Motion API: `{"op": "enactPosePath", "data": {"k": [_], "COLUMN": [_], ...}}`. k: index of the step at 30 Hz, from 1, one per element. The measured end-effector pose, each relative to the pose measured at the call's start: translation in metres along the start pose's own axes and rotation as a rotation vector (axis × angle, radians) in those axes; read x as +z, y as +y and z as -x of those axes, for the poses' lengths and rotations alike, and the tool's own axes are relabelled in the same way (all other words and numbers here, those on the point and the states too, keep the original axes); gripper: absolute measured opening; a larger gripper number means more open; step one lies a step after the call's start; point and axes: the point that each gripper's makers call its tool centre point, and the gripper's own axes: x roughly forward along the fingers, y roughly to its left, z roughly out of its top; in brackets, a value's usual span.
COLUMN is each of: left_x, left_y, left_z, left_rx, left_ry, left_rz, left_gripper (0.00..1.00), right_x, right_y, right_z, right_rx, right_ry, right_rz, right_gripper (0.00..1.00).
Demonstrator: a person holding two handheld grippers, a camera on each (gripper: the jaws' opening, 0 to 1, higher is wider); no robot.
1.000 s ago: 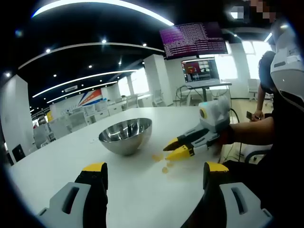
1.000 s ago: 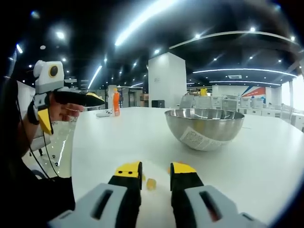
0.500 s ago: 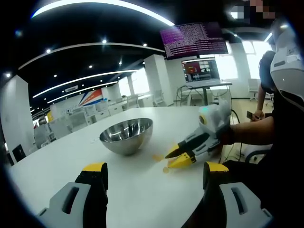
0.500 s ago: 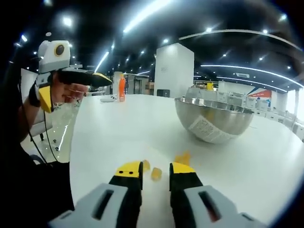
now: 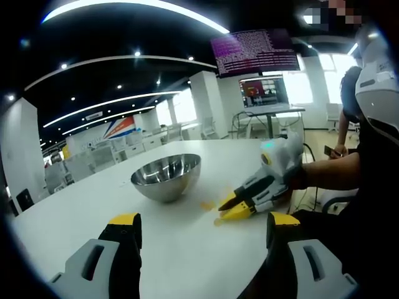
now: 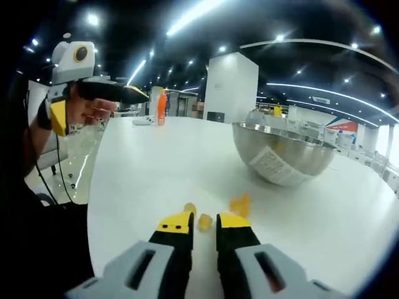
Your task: Pick up the QQ candy scattered on the table and place it into the stainless steel bowl on the table
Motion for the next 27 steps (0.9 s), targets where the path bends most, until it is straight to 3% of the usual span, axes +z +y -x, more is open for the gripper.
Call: {"op": "enactPosePath", "data": {"k": [27], "left_x": [0.0018], "left_y": [0.0004], "left_z": [0.0016], "left_rx": [0.004], "left_ry": [-0.003], "left_rz": [-0.004], "left_gripper": [0.82], "right_x": [0.0005], "right_y": [0.0013], "right_z": [-0.0002], "right_rx": [-0.005], "right_ry": [-0.002], "right_rz": [0.029], "right_gripper": [0.05]}}
